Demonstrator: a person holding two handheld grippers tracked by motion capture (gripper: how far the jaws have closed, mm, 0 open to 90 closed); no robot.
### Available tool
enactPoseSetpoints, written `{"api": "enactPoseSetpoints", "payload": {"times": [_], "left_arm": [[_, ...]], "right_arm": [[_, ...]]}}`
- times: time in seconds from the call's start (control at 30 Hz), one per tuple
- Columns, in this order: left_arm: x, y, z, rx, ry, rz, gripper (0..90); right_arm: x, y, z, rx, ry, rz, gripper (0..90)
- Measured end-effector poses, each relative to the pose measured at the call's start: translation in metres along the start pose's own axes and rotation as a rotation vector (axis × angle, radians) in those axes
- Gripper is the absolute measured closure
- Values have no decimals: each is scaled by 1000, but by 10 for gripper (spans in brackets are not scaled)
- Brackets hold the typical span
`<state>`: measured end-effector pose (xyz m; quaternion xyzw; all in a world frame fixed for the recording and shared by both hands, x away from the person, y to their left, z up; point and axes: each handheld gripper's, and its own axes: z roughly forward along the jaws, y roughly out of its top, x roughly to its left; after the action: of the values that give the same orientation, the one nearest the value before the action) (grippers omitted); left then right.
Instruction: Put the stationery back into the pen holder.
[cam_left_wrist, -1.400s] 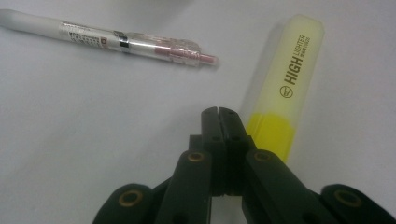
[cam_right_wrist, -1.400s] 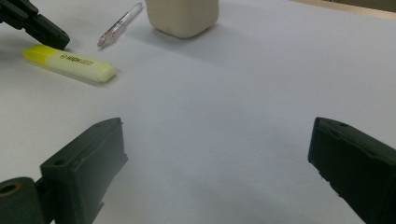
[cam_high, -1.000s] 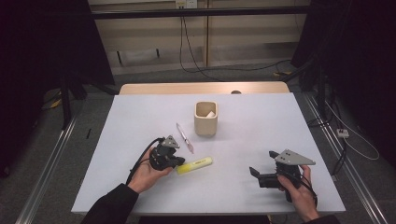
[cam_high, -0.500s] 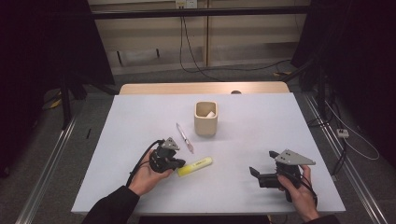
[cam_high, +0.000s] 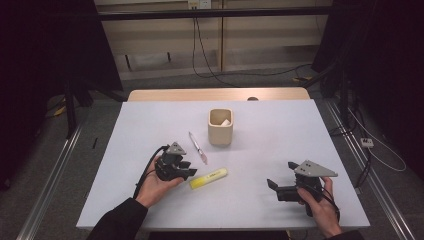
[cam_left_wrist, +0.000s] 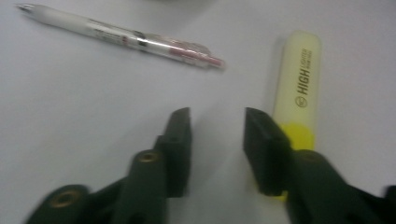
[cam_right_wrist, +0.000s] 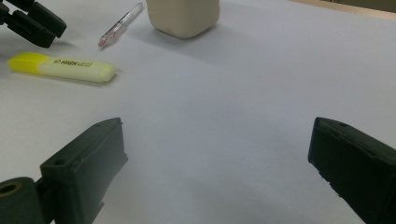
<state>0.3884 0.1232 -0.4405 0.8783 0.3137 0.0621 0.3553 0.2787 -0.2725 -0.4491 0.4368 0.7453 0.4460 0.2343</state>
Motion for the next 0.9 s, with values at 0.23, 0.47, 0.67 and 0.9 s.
{"api": "enactPoseSetpoints", "payload": {"times": [0.23, 0.47, 0.67, 0.9], "left_arm": [[10, 1, -3, -23, 4, -57, 161], [8, 16, -17, -83, -5, -28, 71], [-5, 33, -16, -24, -21, 62, 106], [-19, 29, -12, 45, -51, 109, 133]], "right_arm": [[0, 0, 0, 2, 1, -1, 38], [0, 0, 0, 3, -7, 3, 37], [0, 0, 1, 8, -3, -2, 39], [0, 0, 0, 5, -2, -2, 39]]}}
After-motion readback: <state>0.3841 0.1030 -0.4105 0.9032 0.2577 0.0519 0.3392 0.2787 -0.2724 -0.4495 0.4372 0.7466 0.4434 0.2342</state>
